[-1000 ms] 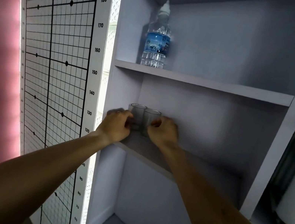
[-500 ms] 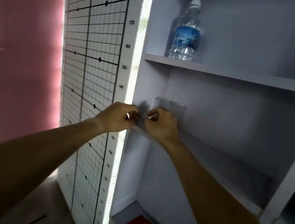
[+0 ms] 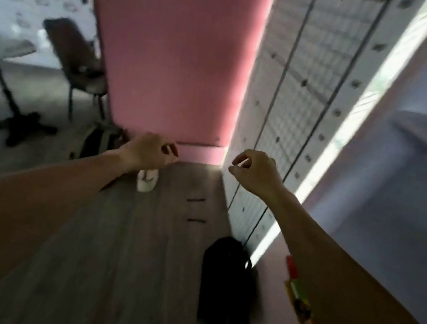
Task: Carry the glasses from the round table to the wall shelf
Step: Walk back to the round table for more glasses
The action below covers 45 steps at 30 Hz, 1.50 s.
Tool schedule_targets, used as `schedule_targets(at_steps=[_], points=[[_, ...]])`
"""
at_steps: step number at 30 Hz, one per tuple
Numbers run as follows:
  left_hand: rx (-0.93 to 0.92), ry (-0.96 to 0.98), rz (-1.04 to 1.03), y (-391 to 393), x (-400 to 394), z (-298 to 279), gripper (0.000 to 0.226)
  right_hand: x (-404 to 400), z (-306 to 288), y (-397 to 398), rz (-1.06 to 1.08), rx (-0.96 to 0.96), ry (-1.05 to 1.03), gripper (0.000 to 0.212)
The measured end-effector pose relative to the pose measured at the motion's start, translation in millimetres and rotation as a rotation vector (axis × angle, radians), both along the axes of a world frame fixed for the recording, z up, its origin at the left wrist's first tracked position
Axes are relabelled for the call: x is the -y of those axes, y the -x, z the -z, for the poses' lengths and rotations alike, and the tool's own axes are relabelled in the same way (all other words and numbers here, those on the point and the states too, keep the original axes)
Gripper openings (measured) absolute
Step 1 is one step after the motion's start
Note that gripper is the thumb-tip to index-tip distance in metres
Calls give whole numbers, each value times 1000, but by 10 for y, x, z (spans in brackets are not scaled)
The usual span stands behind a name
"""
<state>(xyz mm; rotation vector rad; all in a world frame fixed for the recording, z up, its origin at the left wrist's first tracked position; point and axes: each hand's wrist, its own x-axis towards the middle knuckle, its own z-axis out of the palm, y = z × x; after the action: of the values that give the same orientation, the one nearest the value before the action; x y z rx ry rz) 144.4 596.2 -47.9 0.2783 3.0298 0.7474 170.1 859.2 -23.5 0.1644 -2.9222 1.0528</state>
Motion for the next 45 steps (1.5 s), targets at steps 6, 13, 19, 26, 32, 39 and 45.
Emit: schedule_targets(at_steps=[6,13,19,26,32,39,45], points=[[388,-63,-358,-1363,1092,1801,6,689,1729,-468,-192,484,-99,11],[959,-254,-503,-3245,1462,3299,13,1217,3288,-1681,-442,1059,-337,25],[1009,-433,-816,-3973,1773,3648,12,1285,3621,-2278,-553,1286,-647,36],[1109,-432,-739,-3642,2590,3722,31,1777,3558,-1626,-236,1066,-543,28],[925,-559,-952,-2939,3306,3755,12,2742,3563,-808,-224,1014,-387,21],[919,-586,-1056,-2305,3651,3780,10,3740,3824,214,-423,1043,-408,17],[1067,-534,-1189,-1719,3911,3629,21,4456,3630,1641,-635,988,-550,24]])
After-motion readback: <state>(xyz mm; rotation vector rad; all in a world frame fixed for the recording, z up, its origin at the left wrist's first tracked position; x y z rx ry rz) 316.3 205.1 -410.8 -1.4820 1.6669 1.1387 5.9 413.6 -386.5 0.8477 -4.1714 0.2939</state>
